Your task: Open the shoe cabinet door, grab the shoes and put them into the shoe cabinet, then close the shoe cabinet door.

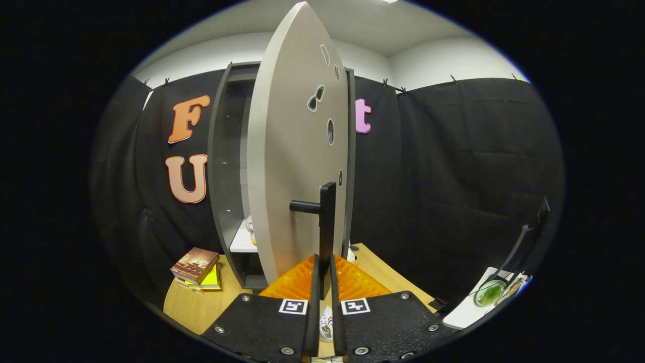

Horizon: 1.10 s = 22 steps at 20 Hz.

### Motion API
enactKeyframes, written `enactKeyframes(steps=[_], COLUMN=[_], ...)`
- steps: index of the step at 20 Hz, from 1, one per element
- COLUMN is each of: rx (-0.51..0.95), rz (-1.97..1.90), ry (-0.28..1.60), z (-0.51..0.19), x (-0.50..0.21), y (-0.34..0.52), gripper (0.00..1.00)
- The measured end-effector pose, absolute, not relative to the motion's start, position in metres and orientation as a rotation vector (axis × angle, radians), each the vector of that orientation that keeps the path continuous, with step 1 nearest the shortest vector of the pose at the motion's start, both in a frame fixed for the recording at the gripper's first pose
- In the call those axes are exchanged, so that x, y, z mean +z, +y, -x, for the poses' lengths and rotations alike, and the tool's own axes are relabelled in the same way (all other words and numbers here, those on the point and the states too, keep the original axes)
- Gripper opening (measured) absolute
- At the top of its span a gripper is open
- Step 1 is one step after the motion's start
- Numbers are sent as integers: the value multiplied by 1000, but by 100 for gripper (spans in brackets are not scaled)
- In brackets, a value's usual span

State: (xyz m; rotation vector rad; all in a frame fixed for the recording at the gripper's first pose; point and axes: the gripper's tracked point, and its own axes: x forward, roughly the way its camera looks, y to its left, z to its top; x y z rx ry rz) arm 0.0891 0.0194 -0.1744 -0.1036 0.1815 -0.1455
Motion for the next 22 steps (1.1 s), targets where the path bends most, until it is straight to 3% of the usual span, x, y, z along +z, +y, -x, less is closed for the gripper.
enactKeyframes(steps=[18, 20, 22], rx=[-377, -384, -378], rz=[99, 119, 139], ry=[130, 120, 101], z=[-66, -61, -59], x=[-165, -162, -158], y=[-43, -44, -41], gripper=[10, 19, 36])
